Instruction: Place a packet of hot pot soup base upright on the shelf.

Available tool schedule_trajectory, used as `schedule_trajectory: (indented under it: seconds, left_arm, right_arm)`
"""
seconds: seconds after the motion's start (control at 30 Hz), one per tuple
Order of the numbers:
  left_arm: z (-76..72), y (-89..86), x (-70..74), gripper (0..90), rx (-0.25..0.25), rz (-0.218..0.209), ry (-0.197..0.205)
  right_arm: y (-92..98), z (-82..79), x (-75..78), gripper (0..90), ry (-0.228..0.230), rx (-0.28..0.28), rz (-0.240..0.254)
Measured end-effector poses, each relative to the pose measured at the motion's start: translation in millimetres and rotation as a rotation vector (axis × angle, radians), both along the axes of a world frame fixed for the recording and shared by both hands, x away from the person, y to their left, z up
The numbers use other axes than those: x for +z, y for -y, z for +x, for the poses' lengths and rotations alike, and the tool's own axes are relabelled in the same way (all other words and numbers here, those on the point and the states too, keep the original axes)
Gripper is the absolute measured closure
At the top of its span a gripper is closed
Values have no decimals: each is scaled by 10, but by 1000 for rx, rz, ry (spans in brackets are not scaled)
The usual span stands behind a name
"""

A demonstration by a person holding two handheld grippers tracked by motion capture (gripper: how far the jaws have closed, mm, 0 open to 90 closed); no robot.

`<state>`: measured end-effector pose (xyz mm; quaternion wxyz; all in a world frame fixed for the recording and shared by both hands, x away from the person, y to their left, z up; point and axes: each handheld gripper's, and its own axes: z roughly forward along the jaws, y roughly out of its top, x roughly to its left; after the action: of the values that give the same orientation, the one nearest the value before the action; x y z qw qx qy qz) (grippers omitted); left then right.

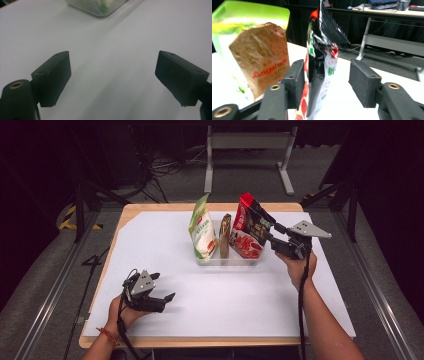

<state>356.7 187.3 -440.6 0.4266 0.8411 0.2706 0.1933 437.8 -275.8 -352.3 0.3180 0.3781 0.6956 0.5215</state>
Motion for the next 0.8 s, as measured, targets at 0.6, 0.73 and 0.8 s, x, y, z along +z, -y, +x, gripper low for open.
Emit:
schedule_trajectory:
  seconds: [0.6,0.73,0.8]
  left_arm:
    - [4,-1,0,134,0,2,-3]
    - [3,4,-3,132,2,7,-4]
    - [4,4,-2,131,1,5,-4]
  right_arm:
    - [104,-118,-159,309,-20,5,-55]
    - [137,-163,-187,284,-26,15,-73]
    - [154,-191,-198,268,-11,18,-84]
